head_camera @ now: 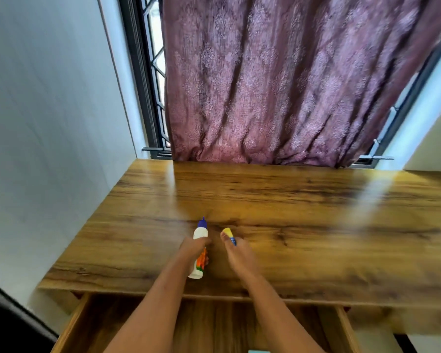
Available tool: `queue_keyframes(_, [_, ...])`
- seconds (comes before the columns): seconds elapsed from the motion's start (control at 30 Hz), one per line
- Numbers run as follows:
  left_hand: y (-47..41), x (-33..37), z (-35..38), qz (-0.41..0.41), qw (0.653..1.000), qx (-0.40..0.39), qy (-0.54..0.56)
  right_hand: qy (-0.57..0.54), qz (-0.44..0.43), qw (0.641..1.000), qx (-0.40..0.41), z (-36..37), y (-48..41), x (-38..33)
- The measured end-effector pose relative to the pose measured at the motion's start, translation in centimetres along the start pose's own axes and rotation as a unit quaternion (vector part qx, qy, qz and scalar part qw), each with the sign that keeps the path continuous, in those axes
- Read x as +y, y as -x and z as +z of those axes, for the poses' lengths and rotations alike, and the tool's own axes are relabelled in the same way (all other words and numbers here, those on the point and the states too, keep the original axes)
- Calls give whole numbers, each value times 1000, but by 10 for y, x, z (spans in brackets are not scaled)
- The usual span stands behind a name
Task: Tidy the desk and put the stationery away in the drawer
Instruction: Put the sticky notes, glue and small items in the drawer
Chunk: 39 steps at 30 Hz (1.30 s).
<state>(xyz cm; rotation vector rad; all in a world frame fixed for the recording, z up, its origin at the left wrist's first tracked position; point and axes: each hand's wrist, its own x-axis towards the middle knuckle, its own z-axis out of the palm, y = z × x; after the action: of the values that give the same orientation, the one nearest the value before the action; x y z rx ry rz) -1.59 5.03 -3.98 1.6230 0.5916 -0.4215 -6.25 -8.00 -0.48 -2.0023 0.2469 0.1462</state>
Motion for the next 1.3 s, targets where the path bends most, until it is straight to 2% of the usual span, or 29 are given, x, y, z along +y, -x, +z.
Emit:
queue_keyframes(0.13, [55, -37, -12, 17, 999, -27, -22, -11, -10, 1000, 25, 11, 67, 21])
queue_keyframes(0.3, [129, -110, -47, 47, 998, -27, 18, 18, 11, 999, 42, 38, 148, 52])
queue_keyframes(0.43, [151, -174, -72, -18, 998, -18, 50, 52, 38, 998, 22, 62, 190, 75])
queue_keyframes(0.57, [152, -213, -83, -90, 993, -57, 40, 66, 98, 993, -7, 74, 214, 93])
queue_keyframes(0.77, [168, -226, -78, -109, 989, -100, 23, 153, 114, 981, -43, 74, 233, 111])
queue_keyframes(1.0, [175, -236, -67, -65, 991, -85, -74, 217, 111, 969, -50, 77, 236, 123])
queue_keyframes(1.3, [176, -234, -63, -15, 975, -51, -215, 269, 119, 953, -72, 82, 229, 136])
